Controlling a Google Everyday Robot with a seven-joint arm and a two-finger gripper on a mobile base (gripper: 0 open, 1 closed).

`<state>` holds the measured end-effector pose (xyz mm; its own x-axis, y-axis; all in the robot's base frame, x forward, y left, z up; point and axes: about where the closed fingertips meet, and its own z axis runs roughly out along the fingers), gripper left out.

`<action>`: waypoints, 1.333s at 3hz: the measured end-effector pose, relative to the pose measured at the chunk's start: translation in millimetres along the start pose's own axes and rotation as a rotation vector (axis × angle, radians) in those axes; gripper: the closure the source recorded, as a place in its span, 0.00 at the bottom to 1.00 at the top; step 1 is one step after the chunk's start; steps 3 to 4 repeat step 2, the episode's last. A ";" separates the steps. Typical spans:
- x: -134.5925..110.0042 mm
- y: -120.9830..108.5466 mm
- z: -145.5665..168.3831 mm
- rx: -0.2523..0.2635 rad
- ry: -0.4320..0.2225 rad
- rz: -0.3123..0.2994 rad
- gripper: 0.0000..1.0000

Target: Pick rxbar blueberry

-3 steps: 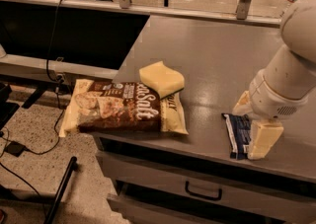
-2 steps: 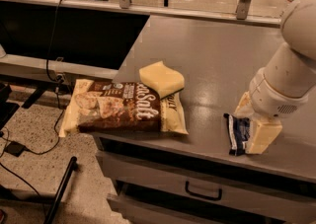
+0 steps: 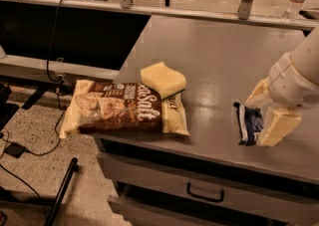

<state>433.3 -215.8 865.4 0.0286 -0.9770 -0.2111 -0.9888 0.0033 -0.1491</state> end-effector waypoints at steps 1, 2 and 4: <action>-1.7 -3.0 -31.5 0.045 -0.067 0.008 1.00; -4.0 -4.5 -35.8 0.054 -0.077 0.008 1.00; -4.0 -4.5 -35.8 0.054 -0.077 0.008 1.00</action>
Offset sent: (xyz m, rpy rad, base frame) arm -0.0014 -0.0044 0.0274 0.0611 -0.0376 -0.0068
